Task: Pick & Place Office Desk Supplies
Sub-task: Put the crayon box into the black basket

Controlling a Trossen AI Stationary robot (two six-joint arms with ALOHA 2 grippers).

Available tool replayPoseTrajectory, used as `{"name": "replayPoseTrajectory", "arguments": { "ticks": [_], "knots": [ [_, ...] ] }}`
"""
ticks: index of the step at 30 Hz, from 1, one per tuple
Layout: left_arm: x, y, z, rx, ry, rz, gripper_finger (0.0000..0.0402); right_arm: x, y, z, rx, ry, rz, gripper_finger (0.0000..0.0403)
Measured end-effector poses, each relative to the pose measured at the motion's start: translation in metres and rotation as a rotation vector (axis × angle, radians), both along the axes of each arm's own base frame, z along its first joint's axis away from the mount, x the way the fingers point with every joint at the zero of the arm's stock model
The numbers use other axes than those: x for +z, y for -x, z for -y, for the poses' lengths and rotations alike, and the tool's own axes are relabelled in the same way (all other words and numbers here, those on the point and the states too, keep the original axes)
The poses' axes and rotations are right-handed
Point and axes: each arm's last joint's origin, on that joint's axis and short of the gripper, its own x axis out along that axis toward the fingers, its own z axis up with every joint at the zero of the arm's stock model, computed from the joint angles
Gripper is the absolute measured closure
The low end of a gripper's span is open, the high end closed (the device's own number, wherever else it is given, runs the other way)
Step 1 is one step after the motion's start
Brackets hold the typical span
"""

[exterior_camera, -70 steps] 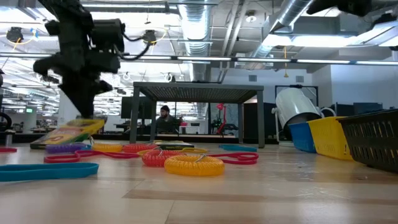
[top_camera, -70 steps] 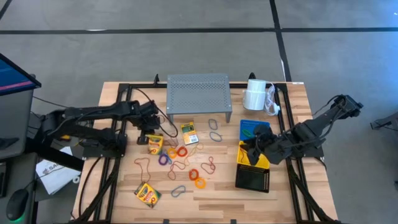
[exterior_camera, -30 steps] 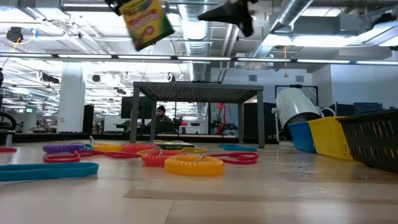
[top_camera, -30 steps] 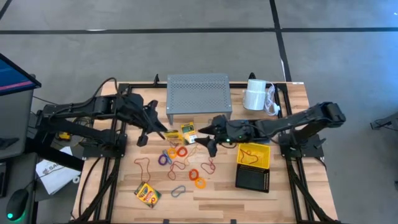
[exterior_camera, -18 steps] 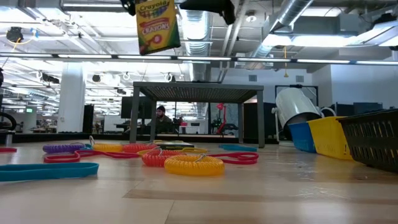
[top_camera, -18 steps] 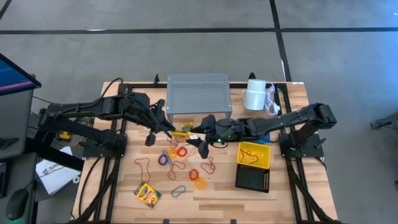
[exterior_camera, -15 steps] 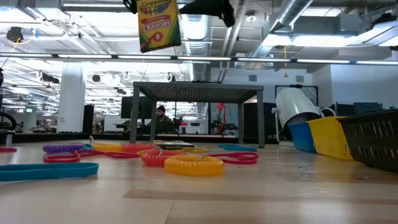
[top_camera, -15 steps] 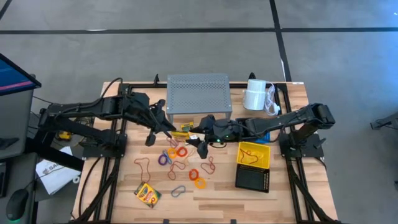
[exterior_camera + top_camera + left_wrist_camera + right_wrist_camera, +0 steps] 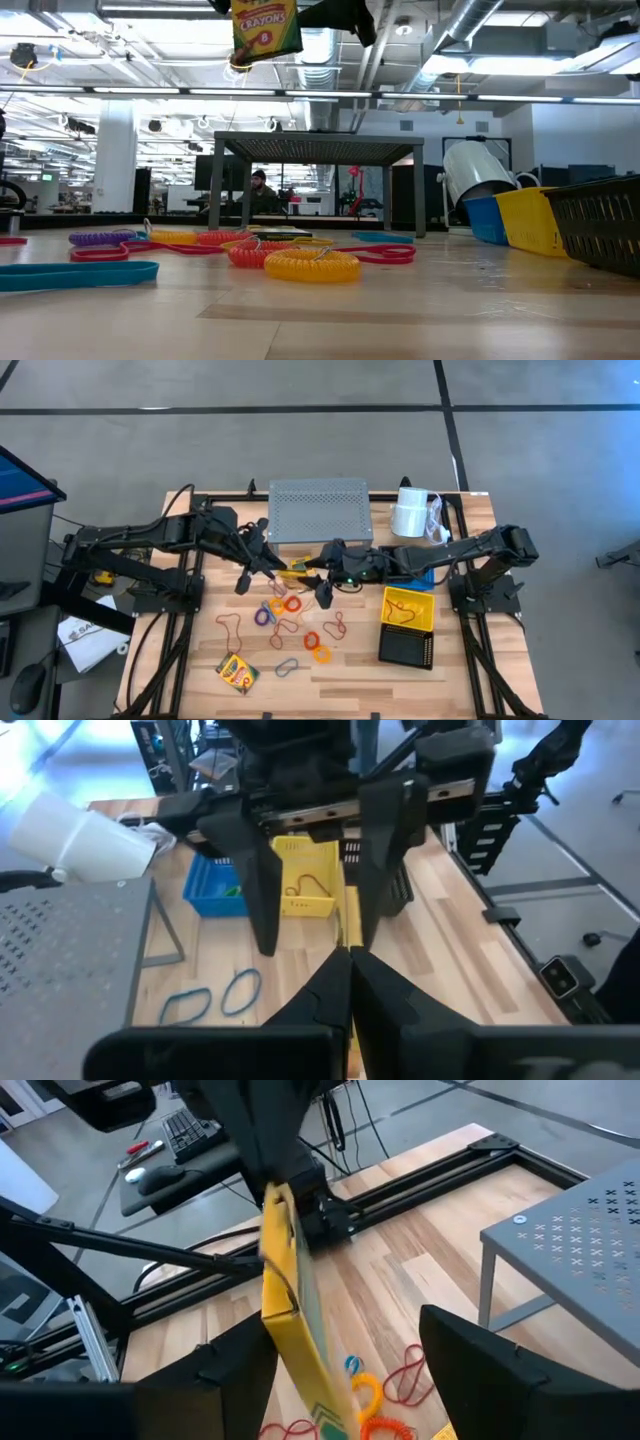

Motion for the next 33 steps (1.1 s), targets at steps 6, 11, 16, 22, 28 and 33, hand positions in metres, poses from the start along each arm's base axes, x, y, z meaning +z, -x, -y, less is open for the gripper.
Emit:
{"name": "replayPoseTrajectory", "arguments": {
  "ticks": [6,11,16,22,28,33],
  "knots": [
    [0.0036,-0.0016,0.0000,-0.001,0.001,0.041,0.0401,0.0006,-0.0007,0.0047,-0.005,-0.001,0.005,0.0224],
    [0.0044,-0.0017,0.0001,-0.007,0.003,0.049,0.0401,0.0030,-0.0015,0.0039,0.020,0.022,0.025,0.0313],
    [0.0045,-0.0016,0.0001,0.000,0.017,0.047,0.0401,0.0056,-0.0020,-0.0006,0.076,0.045,0.047,0.0392],
    [0.0040,0.0012,0.0003,0.001,0.021,0.031,0.0401,0.0065,-0.0007,-0.0003,0.073,0.022,0.046,0.0401],
    [0.0032,0.0013,0.0003,0.002,0.021,0.023,0.0401,0.0062,-0.0006,-0.0005,0.075,0.021,0.043,0.0401],
    [0.0019,0.0018,0.0003,0.003,0.022,0.009,0.0401,0.0063,-0.0006,-0.0005,0.074,0.018,0.044,0.0402]
  ]
}}
